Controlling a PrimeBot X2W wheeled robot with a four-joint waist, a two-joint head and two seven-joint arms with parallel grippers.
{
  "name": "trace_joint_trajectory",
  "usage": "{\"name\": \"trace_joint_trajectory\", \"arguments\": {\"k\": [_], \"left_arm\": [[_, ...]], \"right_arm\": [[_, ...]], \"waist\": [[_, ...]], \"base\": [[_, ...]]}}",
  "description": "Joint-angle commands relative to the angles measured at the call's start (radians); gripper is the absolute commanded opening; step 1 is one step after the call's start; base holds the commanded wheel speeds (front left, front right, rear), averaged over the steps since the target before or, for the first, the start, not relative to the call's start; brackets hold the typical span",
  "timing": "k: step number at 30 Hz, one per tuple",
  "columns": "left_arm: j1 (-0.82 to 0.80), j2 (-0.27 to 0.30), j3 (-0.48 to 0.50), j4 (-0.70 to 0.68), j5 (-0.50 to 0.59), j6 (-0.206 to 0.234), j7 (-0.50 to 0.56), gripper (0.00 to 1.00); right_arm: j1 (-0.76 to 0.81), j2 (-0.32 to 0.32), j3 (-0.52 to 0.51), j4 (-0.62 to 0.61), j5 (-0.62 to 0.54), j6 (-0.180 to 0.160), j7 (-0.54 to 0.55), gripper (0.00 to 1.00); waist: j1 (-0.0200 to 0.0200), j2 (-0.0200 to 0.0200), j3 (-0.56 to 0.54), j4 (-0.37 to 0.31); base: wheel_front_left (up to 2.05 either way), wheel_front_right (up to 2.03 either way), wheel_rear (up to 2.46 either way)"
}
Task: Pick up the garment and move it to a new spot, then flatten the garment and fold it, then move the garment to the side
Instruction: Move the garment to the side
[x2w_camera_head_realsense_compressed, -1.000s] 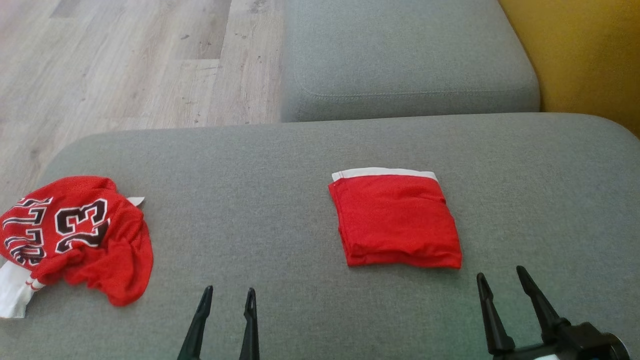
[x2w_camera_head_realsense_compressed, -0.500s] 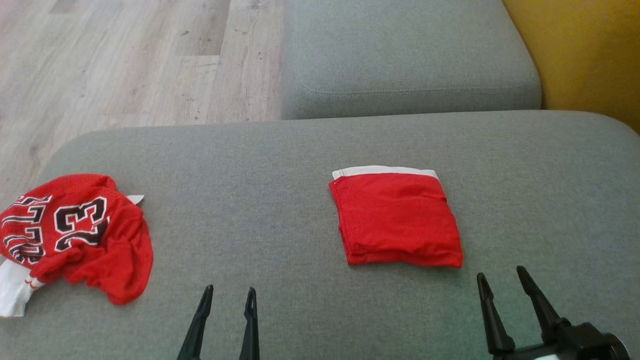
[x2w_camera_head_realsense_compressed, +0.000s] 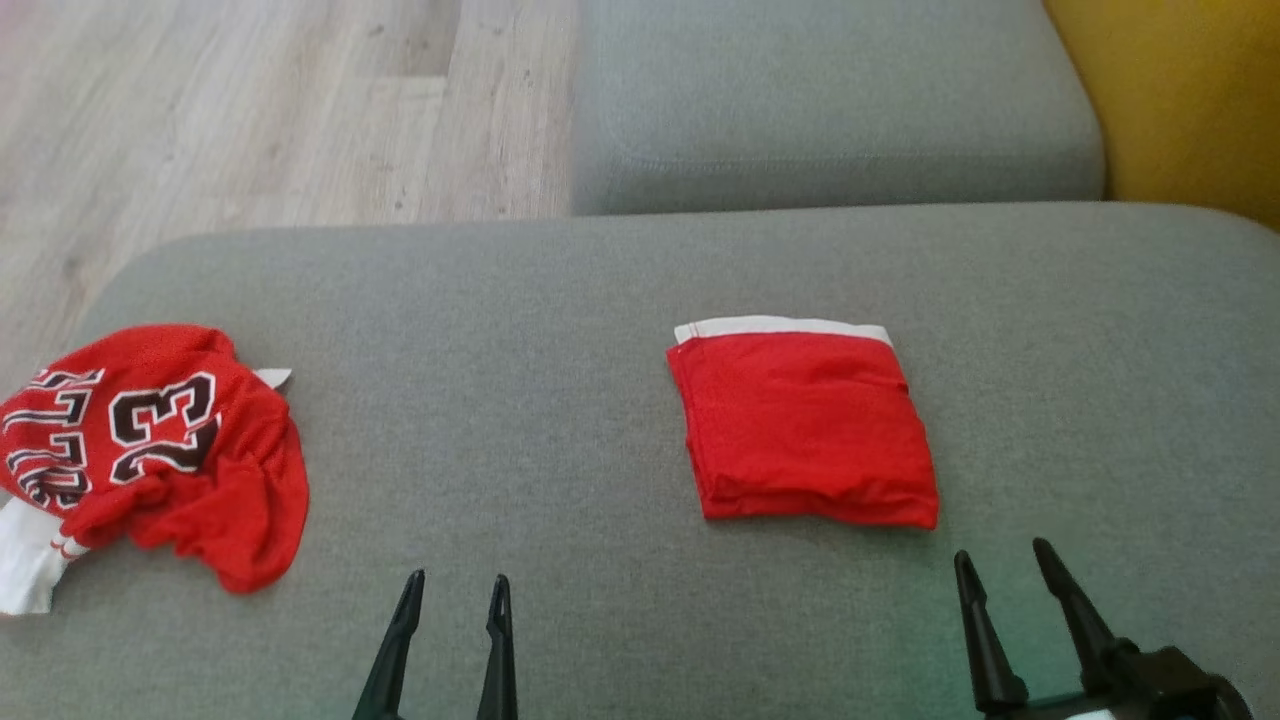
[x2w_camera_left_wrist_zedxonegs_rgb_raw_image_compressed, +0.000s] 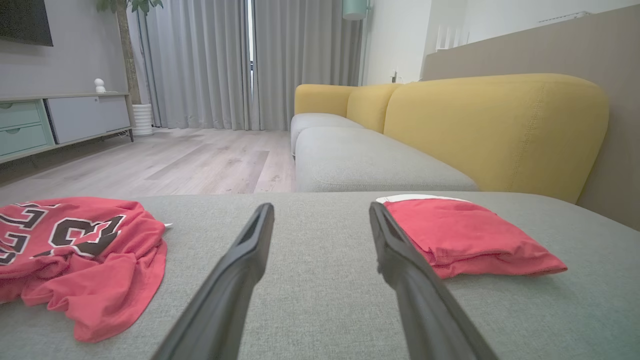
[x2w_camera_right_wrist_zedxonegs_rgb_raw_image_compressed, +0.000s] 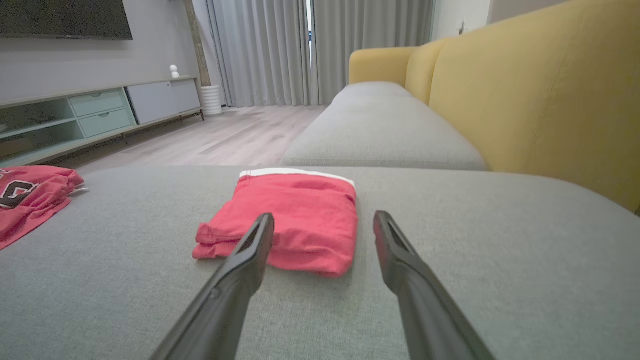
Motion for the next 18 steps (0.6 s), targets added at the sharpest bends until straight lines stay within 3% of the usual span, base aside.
{"name": "trace_joint_trajectory", "arguments": {"k": [1,7,14,18], "left_arm": [[-0.051,-0.007,0.034,-0.027,0.005,0.009,-0.005,1.00],[-0.071,-0.007,0.017,-0.016,0.000,0.007,-0.005,1.00],[-0.137,-0.007,-0.008,-0.018,-0.006,0.010,-0.005,1.00],[-0.168,-0.007,-0.021,-0.011,-0.008,0.011,-0.005,1.00]], "right_arm": [[-0.048,-0.004,0.025,-0.018,0.006,-0.001,-0.011,1.00],[-0.173,-0.010,0.044,0.126,0.116,-0.001,0.001,1.00],[-0.436,-0.051,0.034,0.272,0.340,-0.001,0.232,1.00],[-0.559,-0.087,0.007,0.370,0.407,-0.001,0.348,1.00]], "waist": [[0.0000,0.0000,0.011,0.002],[0.0000,0.0000,0.066,0.009],[0.0000,0.0000,0.168,0.026],[0.0000,0.0000,0.207,0.040]], "base": [[0.00,0.00,0.00],[0.00,0.00,0.00],[0.00,0.00,0.00],[0.00,0.00,0.00]]}}
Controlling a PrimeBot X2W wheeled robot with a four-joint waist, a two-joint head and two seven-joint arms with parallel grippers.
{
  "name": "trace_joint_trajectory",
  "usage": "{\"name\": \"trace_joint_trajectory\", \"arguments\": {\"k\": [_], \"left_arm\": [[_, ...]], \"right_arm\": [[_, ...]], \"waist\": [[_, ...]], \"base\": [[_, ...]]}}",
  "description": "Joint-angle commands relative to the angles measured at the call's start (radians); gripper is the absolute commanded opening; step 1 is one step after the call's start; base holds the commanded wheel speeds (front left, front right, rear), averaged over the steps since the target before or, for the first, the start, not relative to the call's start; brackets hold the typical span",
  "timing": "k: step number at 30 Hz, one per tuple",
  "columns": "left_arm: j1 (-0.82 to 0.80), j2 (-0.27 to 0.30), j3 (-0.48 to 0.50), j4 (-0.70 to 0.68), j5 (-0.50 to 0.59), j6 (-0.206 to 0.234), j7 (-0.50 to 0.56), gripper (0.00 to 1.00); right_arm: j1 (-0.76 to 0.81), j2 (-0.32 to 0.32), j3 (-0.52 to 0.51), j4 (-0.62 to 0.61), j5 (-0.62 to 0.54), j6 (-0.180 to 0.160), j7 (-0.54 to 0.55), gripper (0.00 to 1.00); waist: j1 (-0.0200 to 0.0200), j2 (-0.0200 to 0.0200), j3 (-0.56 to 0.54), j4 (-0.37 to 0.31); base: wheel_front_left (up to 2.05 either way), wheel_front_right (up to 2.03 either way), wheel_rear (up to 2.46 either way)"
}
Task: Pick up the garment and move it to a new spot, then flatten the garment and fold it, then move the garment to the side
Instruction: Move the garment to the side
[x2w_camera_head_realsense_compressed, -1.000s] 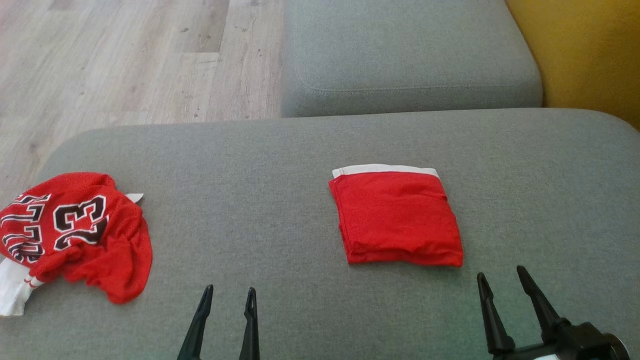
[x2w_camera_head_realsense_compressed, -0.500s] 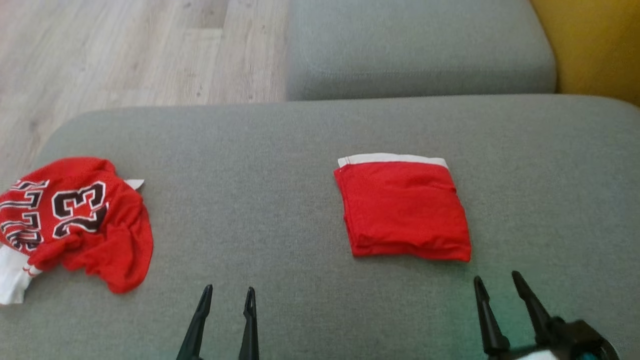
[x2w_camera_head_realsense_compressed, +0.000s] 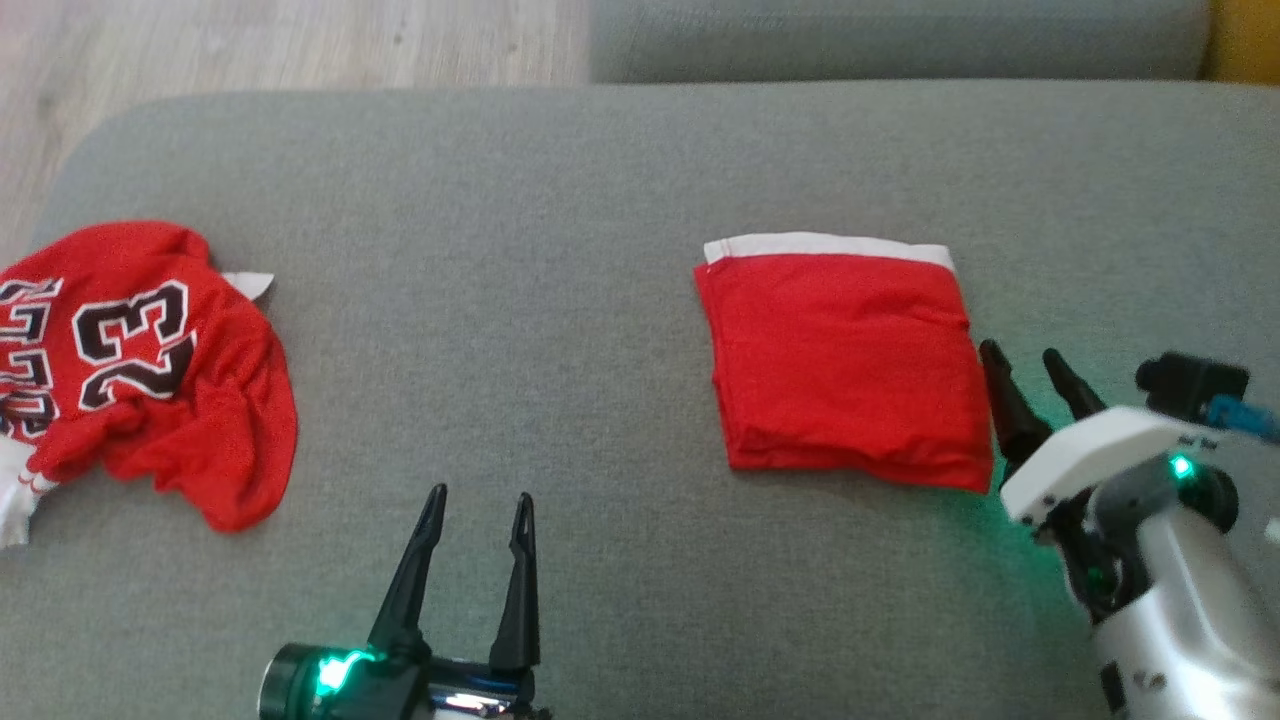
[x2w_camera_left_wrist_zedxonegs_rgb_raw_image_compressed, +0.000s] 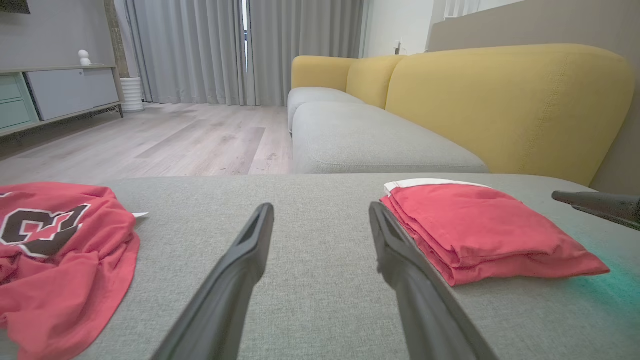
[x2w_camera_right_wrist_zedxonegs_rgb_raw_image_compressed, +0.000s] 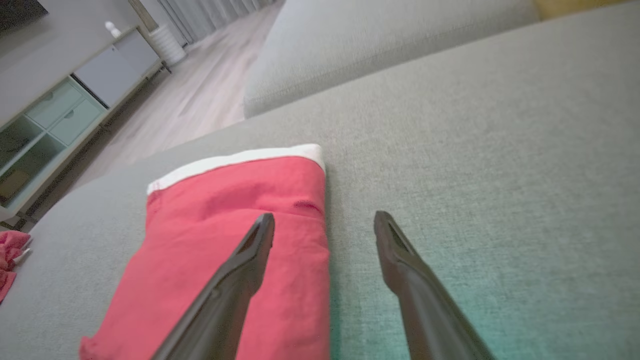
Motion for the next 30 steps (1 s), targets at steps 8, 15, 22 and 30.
{"name": "trace_joint_trajectory", "arguments": {"k": [8,15,22,30], "left_arm": [[-0.074,-0.006,-0.009,-0.015,-0.013,0.017,-0.005,1.00],[-0.082,-0.006,-0.011,-0.015,-0.014,0.029,-0.005,1.00],[-0.107,-0.006,-0.006,-0.030,-0.005,0.026,-0.005,1.00],[-0.159,-0.006,0.008,-0.037,0.018,0.009,-0.005,1.00]], "right_arm": [[-0.151,-0.031,0.029,0.135,0.110,-0.001,0.124,0.69],[-0.176,-0.065,0.085,0.149,0.167,-0.001,0.099,0.00],[-0.232,-0.245,0.095,0.109,0.142,-0.001,0.096,0.00],[-0.281,-0.448,0.004,0.076,0.107,-0.001,0.117,0.00]], "waist": [[-0.0003,0.0000,0.060,0.037],[-0.0003,0.0000,0.074,0.021],[-0.0003,0.0000,0.140,-0.043],[-0.0003,0.0000,0.245,-0.115]], "base": [[0.00,0.00,0.00],[0.00,0.00,0.00],[0.00,0.00,0.00],[0.00,0.00,0.00]]}}
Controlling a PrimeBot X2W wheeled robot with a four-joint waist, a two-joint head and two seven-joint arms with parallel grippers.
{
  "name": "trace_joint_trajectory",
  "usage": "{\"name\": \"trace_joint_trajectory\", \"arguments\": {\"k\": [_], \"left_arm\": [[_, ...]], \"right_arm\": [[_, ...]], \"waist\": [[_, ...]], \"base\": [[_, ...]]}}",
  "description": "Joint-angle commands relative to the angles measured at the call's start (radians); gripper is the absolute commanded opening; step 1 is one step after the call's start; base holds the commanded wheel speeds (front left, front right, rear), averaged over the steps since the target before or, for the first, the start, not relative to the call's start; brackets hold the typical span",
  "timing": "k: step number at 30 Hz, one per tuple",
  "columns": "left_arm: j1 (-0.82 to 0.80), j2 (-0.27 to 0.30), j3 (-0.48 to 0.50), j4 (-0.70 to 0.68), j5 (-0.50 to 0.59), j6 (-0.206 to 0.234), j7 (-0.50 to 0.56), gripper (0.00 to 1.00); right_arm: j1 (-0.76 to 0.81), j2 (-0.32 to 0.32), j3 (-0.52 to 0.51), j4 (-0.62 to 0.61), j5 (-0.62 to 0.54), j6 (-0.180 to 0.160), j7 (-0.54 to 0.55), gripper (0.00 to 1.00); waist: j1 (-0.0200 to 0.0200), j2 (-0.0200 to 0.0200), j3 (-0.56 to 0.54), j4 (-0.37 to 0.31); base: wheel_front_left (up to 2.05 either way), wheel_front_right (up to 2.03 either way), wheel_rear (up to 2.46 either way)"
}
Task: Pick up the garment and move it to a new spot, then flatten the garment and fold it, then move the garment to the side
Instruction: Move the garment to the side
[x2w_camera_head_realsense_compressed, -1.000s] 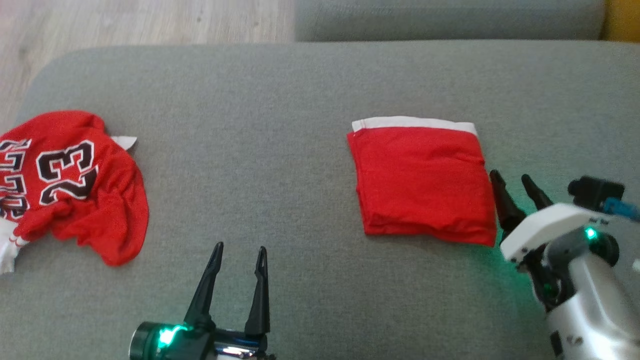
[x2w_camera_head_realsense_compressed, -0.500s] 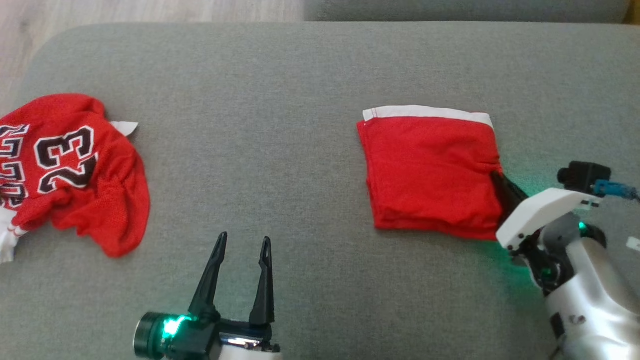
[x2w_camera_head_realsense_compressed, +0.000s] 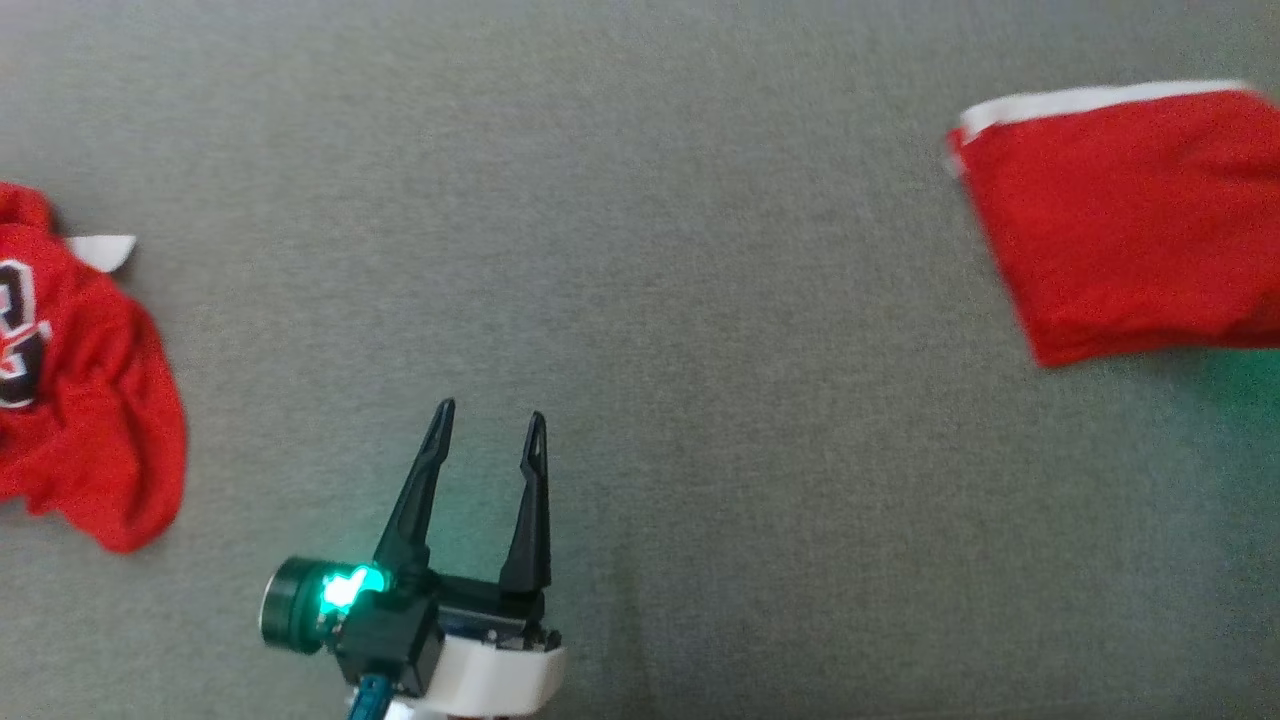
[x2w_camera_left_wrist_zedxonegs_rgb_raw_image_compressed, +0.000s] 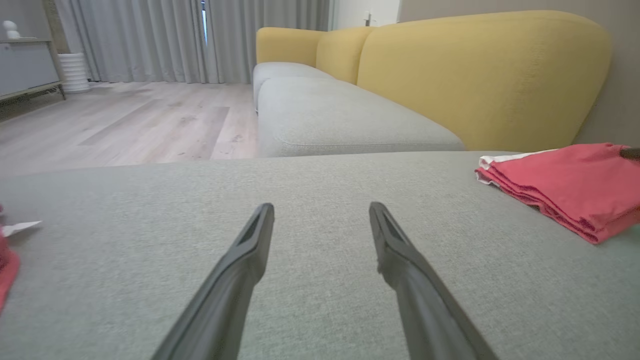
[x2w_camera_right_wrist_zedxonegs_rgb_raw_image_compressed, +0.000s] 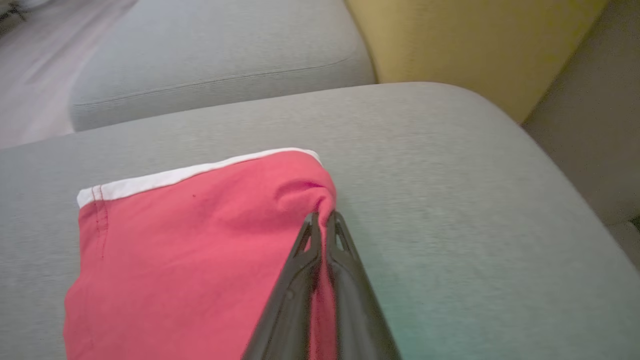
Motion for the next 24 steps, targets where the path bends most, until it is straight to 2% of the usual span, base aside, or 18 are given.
{"name": "trace_joint_trajectory", "arguments": {"k": [1,8,15,16,17,18,21,24], "left_arm": [[-0.028,-0.006,0.031,-0.035,0.013,-0.006,-0.005,1.00],[-0.070,-0.006,0.045,-0.038,0.034,-0.023,-0.005,1.00],[-0.089,-0.006,0.057,-0.030,0.047,-0.041,-0.005,1.00],[-0.091,-0.006,0.057,-0.029,0.047,-0.043,-0.005,1.00],[-0.093,-0.006,0.057,-0.028,0.048,-0.044,-0.005,1.00],[-0.095,-0.006,0.057,-0.026,0.048,-0.046,-0.005,1.00],[-0.097,-0.006,0.055,-0.021,0.047,-0.046,-0.005,1.00],[-0.092,-0.006,0.052,-0.014,0.040,-0.043,-0.005,1.00]], "right_arm": [[-0.022,-0.050,-0.010,-0.032,-0.011,-0.001,-0.006,0.00],[-0.062,-0.108,-0.101,-0.024,-0.087,-0.001,-0.038,0.00],[-0.124,-0.093,-0.152,-0.006,-0.214,-0.001,-0.091,0.00],[-0.133,-0.088,-0.162,0.001,-0.232,-0.001,-0.096,0.25],[-0.140,-0.086,-0.170,0.007,-0.256,-0.001,-0.104,0.73],[-0.146,-0.084,-0.178,0.012,-0.281,-0.001,-0.116,1.00],[-0.158,-0.066,-0.220,0.027,-0.359,-0.001,-0.167,1.00],[-0.150,-0.022,-0.244,0.027,-0.407,-0.001,-0.198,1.00]], "waist": [[-0.0001,0.0000,0.043,-0.034],[-0.0001,0.0000,0.106,-0.064],[-0.0001,0.0000,0.130,-0.075],[-0.0001,0.0000,0.130,-0.075],[-0.0001,0.0000,0.130,-0.074],[-0.0001,0.0000,0.128,-0.073],[-0.0001,0.0000,0.116,-0.067],[-0.0001,0.0000,0.087,-0.060]], "base": [[0.00,0.00,0.00],[0.00,0.00,0.00],[0.00,0.00,0.00],[0.00,0.00,0.00],[0.00,0.00,0.00],[0.00,0.00,0.00],[0.00,0.00,0.00],[0.00,0.00,0.00]]}}
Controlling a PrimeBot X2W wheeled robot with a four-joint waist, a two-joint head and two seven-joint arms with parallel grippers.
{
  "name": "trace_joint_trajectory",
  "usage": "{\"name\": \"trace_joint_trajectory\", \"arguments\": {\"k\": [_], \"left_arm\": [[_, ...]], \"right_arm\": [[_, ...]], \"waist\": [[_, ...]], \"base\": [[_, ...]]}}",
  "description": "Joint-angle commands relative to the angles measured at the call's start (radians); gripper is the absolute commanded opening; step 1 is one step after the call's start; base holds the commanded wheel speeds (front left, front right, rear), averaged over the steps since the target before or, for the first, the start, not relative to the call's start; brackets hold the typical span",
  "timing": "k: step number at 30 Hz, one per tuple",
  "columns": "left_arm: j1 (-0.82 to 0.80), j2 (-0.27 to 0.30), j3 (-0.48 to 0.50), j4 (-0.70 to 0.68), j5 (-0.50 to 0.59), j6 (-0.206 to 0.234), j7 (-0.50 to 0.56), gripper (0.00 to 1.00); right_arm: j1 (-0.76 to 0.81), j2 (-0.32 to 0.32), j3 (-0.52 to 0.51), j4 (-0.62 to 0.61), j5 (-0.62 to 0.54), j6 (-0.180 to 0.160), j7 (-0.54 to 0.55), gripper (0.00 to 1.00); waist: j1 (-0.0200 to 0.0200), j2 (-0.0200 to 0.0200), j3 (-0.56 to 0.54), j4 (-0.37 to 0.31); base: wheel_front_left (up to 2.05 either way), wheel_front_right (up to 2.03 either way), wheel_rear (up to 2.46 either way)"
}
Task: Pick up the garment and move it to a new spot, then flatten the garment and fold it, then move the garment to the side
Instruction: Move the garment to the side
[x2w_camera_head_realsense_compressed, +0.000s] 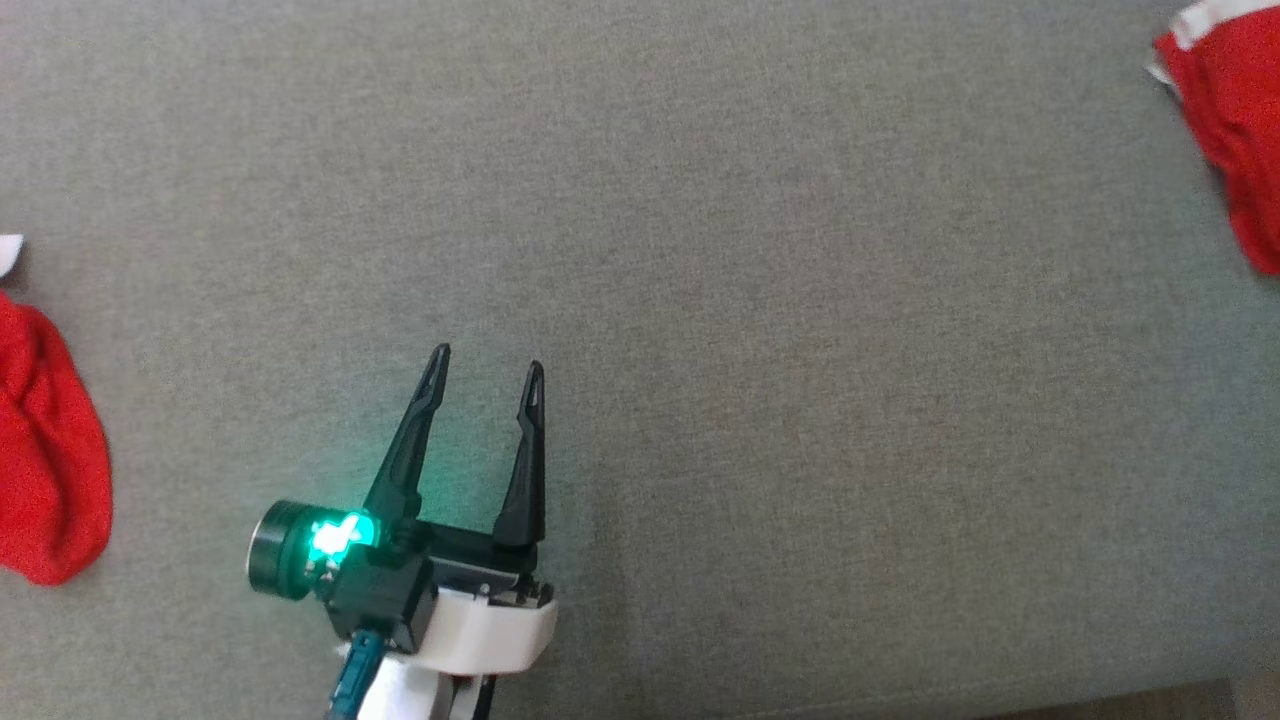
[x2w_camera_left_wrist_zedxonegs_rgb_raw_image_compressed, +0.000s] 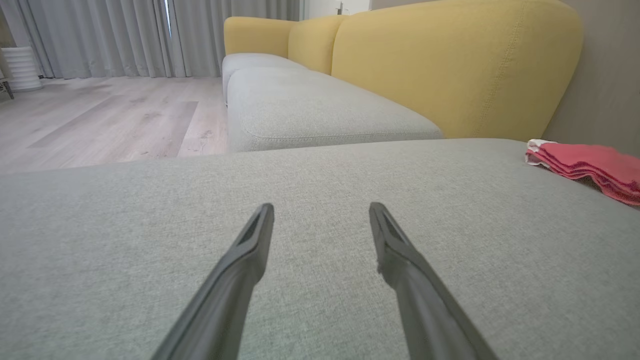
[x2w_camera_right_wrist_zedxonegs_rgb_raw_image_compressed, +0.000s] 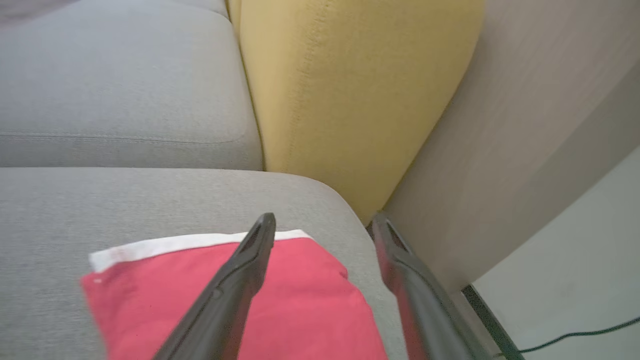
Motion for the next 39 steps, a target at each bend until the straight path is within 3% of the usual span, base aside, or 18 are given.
{"name": "trace_joint_trajectory", "arguments": {"k": [1,9,17,23,29,39], "left_arm": [[-0.007,-0.005,0.023,-0.019,-0.003,0.003,-0.005,1.00],[0.037,-0.005,0.015,-0.008,-0.044,0.032,-0.005,1.00],[0.121,-0.005,0.023,0.006,-0.086,0.057,-0.005,1.00],[0.180,-0.005,0.040,0.006,-0.107,0.073,-0.005,1.00],[0.215,-0.005,0.055,-0.011,-0.118,0.067,-0.005,1.00],[0.276,-0.005,0.078,-0.030,-0.073,0.037,-0.005,1.00]], "right_arm": [[0.013,0.016,-0.004,-0.034,-0.023,-0.001,-0.024,1.00],[0.145,0.155,0.029,-0.195,-0.023,-0.001,-0.059,1.00],[0.413,0.369,0.097,-0.433,0.031,-0.001,-0.048,1.00],[0.607,0.481,0.146,-0.494,0.051,-0.001,-0.119,1.00],[0.743,0.511,0.229,-0.472,-0.006,-0.001,-0.263,1.00],[0.851,0.519,0.238,-0.529,-0.059,-0.001,-0.283,1.00]], "waist": [[0.0000,0.0000,-0.035,0.009],[0.0000,0.0000,-0.173,0.031],[0.0000,0.0000,-0.364,0.067],[0.0000,0.0000,-0.462,0.105],[0.0000,0.0000,-0.494,0.131],[0.0000,0.0000,-0.537,0.145]], "base": [[0.00,0.00,0.00],[0.00,0.00,0.00],[0.00,0.00,0.00],[0.00,0.00,0.00],[0.00,0.00,0.00],[0.00,0.00,0.00]]}}
